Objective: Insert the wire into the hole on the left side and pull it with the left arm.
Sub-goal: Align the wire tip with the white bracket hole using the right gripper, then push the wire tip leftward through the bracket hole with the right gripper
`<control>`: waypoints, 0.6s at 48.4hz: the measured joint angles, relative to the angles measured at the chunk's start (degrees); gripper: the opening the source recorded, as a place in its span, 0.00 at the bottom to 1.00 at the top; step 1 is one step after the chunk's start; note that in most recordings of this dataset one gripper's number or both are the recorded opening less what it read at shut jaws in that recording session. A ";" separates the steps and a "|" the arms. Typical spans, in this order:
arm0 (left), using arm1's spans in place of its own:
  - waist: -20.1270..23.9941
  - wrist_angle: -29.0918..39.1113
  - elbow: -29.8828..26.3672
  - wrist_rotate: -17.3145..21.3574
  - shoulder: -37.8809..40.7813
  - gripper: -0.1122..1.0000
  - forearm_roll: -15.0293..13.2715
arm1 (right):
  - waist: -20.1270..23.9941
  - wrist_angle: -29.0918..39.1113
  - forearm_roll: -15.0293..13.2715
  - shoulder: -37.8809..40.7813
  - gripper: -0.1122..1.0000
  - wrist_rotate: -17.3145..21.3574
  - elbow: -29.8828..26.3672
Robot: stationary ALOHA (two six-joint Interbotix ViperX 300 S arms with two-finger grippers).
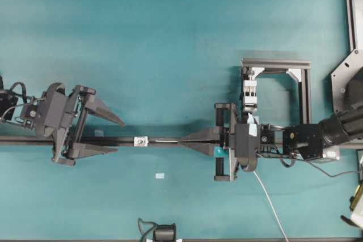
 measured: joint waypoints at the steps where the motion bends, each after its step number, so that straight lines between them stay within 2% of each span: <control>1: 0.00 0.00 0.00 0.00 0.09 0.88 0.00 | 0.00 0.00 0.09 0.00 0.12 0.09 -0.09; 29: 0.00 0.00 0.00 0.00 0.00 0.88 0.00 | -0.35 0.88 0.09 0.26 0.12 -0.62 -1.32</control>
